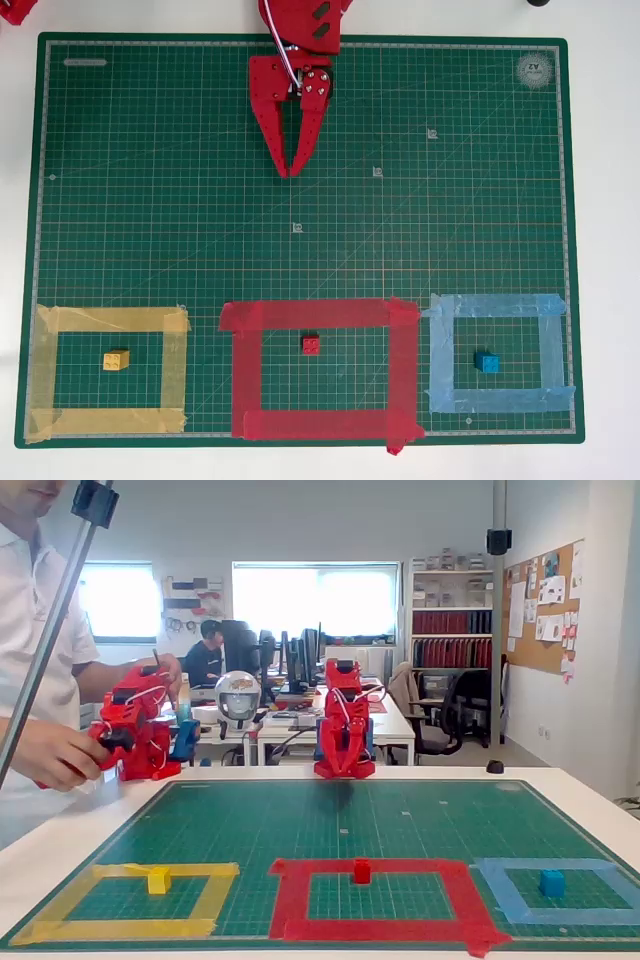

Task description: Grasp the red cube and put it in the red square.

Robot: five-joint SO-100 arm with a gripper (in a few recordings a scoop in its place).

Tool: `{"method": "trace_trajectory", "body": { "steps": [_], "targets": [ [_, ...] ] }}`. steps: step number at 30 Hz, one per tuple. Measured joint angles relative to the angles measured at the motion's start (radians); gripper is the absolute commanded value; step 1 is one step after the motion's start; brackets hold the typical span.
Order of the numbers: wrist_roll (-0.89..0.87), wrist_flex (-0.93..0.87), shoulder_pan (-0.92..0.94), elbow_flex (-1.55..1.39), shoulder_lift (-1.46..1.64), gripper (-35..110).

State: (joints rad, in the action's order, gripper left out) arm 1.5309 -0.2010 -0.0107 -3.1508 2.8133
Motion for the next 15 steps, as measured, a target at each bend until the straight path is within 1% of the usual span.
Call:
{"method": "trace_trajectory", "body": {
  "steps": [11,15],
  "targets": [
    [-0.005,-0.557,0.000,-0.003,0.212,-1],
    [-0.006,-0.707,0.000,-0.003,0.276,-1]
  ]
}}
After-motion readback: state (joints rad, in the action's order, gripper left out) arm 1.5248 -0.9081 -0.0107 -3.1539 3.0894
